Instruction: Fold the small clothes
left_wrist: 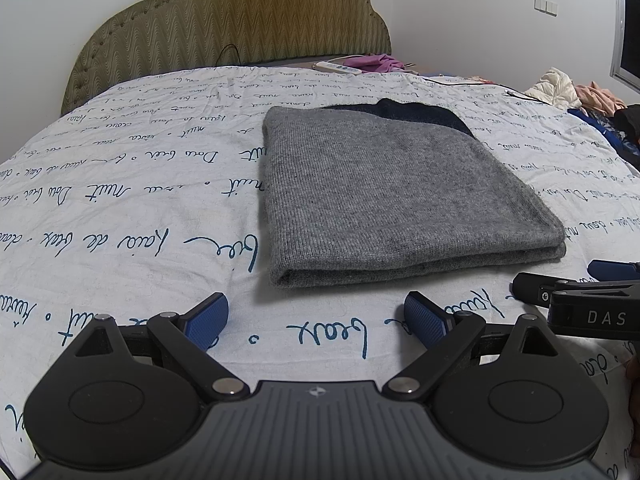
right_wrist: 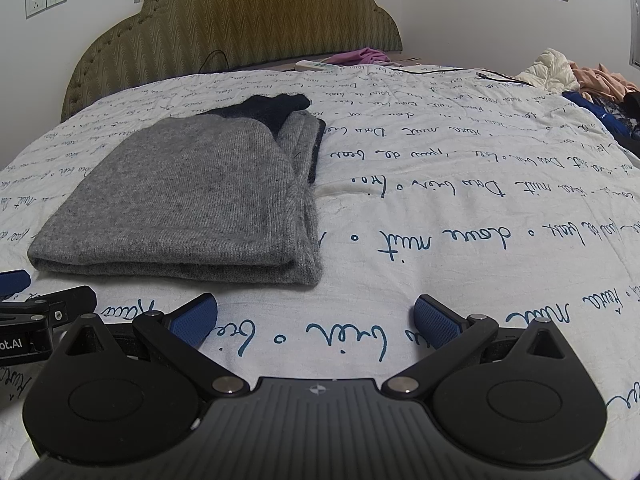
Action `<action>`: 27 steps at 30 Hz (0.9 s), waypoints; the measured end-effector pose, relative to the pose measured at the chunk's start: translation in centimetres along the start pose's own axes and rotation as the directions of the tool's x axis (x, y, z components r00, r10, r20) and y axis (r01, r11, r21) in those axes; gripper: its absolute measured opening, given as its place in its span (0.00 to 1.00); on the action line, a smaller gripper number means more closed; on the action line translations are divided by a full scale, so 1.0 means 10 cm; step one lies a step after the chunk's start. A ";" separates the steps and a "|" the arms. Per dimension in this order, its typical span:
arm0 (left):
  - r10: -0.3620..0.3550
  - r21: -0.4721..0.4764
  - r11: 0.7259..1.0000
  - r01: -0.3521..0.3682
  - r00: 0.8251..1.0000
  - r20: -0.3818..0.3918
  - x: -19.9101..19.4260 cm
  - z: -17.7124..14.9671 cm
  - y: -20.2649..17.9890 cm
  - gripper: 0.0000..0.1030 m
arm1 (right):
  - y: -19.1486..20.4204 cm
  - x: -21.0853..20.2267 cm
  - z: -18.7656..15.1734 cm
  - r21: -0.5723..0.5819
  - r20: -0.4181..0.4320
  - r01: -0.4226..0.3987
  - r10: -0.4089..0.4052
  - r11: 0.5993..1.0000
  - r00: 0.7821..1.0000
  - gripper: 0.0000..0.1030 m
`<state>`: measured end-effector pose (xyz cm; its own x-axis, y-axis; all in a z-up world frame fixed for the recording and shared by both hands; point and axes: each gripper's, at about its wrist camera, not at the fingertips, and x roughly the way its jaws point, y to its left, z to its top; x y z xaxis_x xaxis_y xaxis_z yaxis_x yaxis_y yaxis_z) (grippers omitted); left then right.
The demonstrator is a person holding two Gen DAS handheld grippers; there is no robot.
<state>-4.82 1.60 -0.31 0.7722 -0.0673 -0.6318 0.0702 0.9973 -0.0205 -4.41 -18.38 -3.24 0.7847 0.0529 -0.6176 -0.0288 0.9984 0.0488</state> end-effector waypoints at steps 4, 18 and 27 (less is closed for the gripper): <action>0.001 0.001 1.000 -0.001 1.000 -0.001 0.00 0.00 0.00 0.93 | 0.00 0.00 0.00 0.000 0.000 0.000 0.000 1.000 1.000 1.00; -0.007 0.022 1.000 0.007 1.000 -0.023 0.02 0.03 0.00 0.98 | 0.03 -0.03 -0.02 -0.005 -0.005 0.002 -0.002 1.000 1.000 1.00; -0.030 -0.008 1.000 0.029 0.999 -0.045 0.03 0.06 0.05 1.00 | 0.03 -0.03 -0.02 0.004 -0.005 -0.006 0.006 1.000 1.000 1.00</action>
<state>-4.19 2.01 -0.07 0.7407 -0.0956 -0.6650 0.0877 0.9951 -0.0454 -4.79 -18.13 -3.16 0.7817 0.0589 -0.6209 -0.0311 0.9980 0.0555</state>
